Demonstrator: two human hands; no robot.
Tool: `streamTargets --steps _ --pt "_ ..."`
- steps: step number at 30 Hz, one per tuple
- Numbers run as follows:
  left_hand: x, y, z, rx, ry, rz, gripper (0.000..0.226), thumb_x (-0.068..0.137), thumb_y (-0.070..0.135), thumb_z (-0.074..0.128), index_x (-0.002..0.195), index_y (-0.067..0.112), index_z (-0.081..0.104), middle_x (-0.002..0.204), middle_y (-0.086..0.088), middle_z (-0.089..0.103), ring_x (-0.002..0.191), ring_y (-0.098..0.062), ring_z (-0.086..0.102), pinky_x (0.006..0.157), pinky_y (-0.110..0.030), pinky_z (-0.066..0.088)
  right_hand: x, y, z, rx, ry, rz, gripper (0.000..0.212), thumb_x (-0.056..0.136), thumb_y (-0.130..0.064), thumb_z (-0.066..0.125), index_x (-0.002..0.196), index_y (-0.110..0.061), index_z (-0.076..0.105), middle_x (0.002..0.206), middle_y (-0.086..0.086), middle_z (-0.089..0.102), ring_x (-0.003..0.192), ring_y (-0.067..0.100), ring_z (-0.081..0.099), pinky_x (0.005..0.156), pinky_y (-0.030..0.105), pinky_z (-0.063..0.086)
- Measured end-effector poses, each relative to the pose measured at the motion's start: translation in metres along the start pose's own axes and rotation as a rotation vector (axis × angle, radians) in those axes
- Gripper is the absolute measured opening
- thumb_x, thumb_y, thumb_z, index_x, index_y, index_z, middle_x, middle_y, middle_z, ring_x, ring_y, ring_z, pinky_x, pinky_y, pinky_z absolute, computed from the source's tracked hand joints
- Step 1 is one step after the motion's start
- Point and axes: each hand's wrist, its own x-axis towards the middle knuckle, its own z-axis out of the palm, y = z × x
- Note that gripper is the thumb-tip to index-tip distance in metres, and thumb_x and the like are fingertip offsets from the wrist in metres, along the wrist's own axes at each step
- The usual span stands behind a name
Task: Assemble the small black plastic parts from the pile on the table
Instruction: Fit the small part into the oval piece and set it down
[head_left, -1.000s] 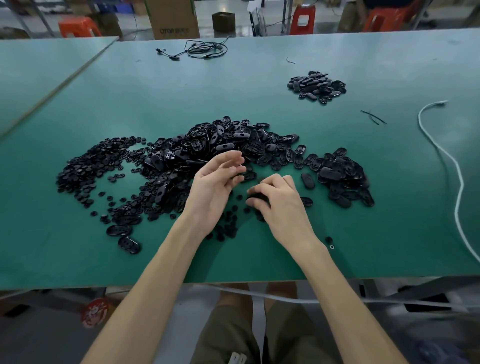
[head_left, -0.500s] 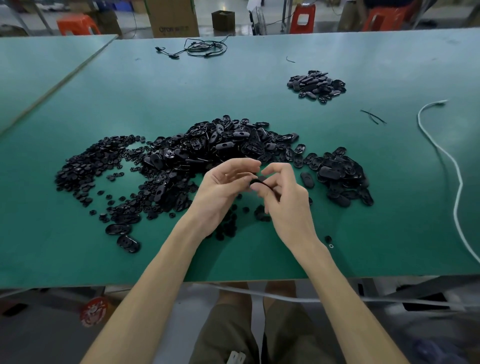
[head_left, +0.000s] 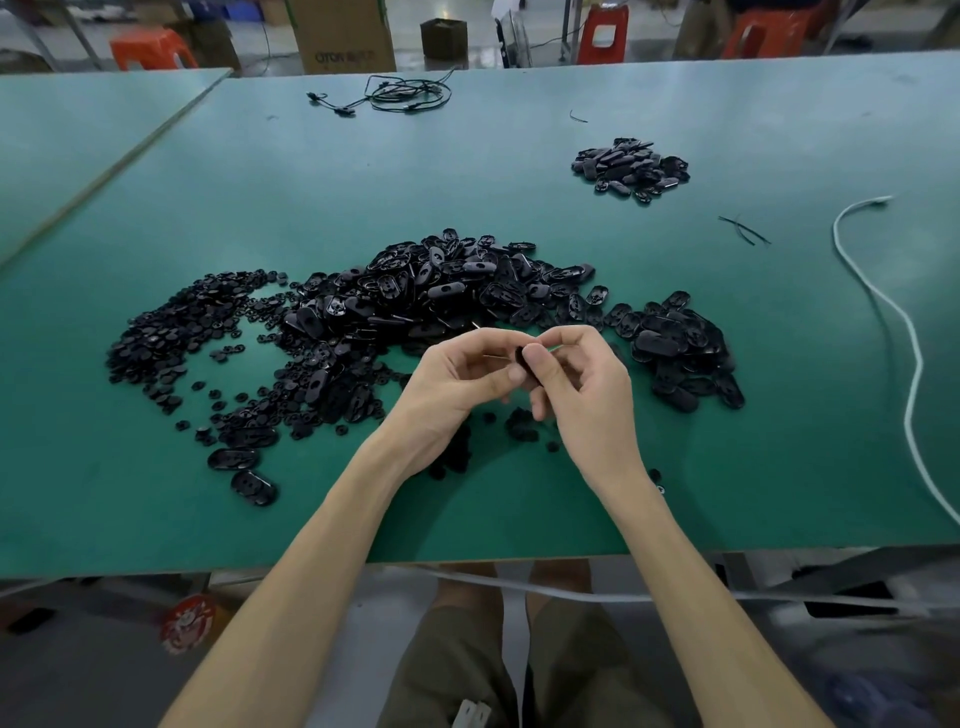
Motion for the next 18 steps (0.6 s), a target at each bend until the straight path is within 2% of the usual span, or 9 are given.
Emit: streamTargets --steps 3,6,8,12,15,18 --pt "-0.0006 0.0018 0.0019 -0.012 0.03 -0.009 0.024 0.091 0.014 0.074 0.112 0.003 0.071 0.099 -0.006 0.074 0.091 -0.016 0.067 0.077 -0.024 0.051 0.0003 0.0006 0.0005 -0.005 0.005 0.027 0.017 0.106 -0.035 0.061 0.098 -0.02 0.064 0.075 0.002 0.073 0.049 0.017 0.06 0.053 0.032 0.049" --pt "-0.0004 0.0023 0.0029 -0.041 0.057 -0.024 0.02 0.091 0.016 0.072 0.105 0.003 0.065 0.089 -0.001 0.07 0.081 -0.015 0.066 0.073 -0.024 0.051 0.0002 0.0004 0.0019 -0.029 0.001 0.039 0.029 0.107 -0.043 0.055 0.095 -0.019 0.066 0.071 0.006 0.072 0.05 0.019 0.062 0.054 0.03 0.047" --pt "-0.0002 0.0028 0.0019 -0.078 0.101 -0.048 0.019 0.09 0.019 0.073 0.102 0.007 0.065 0.086 -0.001 0.067 0.08 -0.017 0.063 0.073 -0.026 0.05 0.0006 0.0002 0.0017 -0.024 -0.004 0.029 0.024 0.105 -0.039 0.06 0.095 -0.019 0.067 0.073 0.005 0.073 0.051 0.019 0.062 0.056 0.032 0.05" --pt "0.0006 0.0029 -0.0017 -0.143 0.137 -0.07 0.02 0.089 0.021 0.075 0.103 0.01 0.066 0.086 -0.001 0.067 0.082 -0.016 0.065 0.073 -0.027 0.052 0.0014 0.0007 0.0007 -0.032 -0.011 0.003 0.007 0.101 -0.02 0.069 0.096 -0.015 0.069 0.076 -0.003 0.073 0.053 0.018 0.062 0.061 0.035 0.056" --pt "0.0011 0.0008 -0.003 -0.135 0.119 -0.076 0.025 0.09 0.021 0.075 0.111 0.009 0.069 0.088 -0.005 0.066 0.081 -0.017 0.063 0.074 -0.028 0.052 0.0011 -0.0005 0.0001 -0.027 -0.005 0.001 0.006 0.1 -0.02 0.07 0.096 -0.015 0.071 0.075 -0.002 0.072 0.055 0.018 0.062 0.062 0.034 0.055" --pt "0.0015 -0.0009 -0.005 -0.13 0.119 -0.06 0.019 0.095 0.018 0.073 0.112 0.009 0.073 0.085 -0.006 0.066 0.078 -0.018 0.059 0.073 -0.027 0.051 0.001 -0.0014 -0.0004 -0.022 -0.007 0.012 0.005 0.099 -0.022 0.072 0.095 -0.018 0.072 0.075 -0.003 0.073 0.057 0.015 0.063 0.064 0.029 0.055"
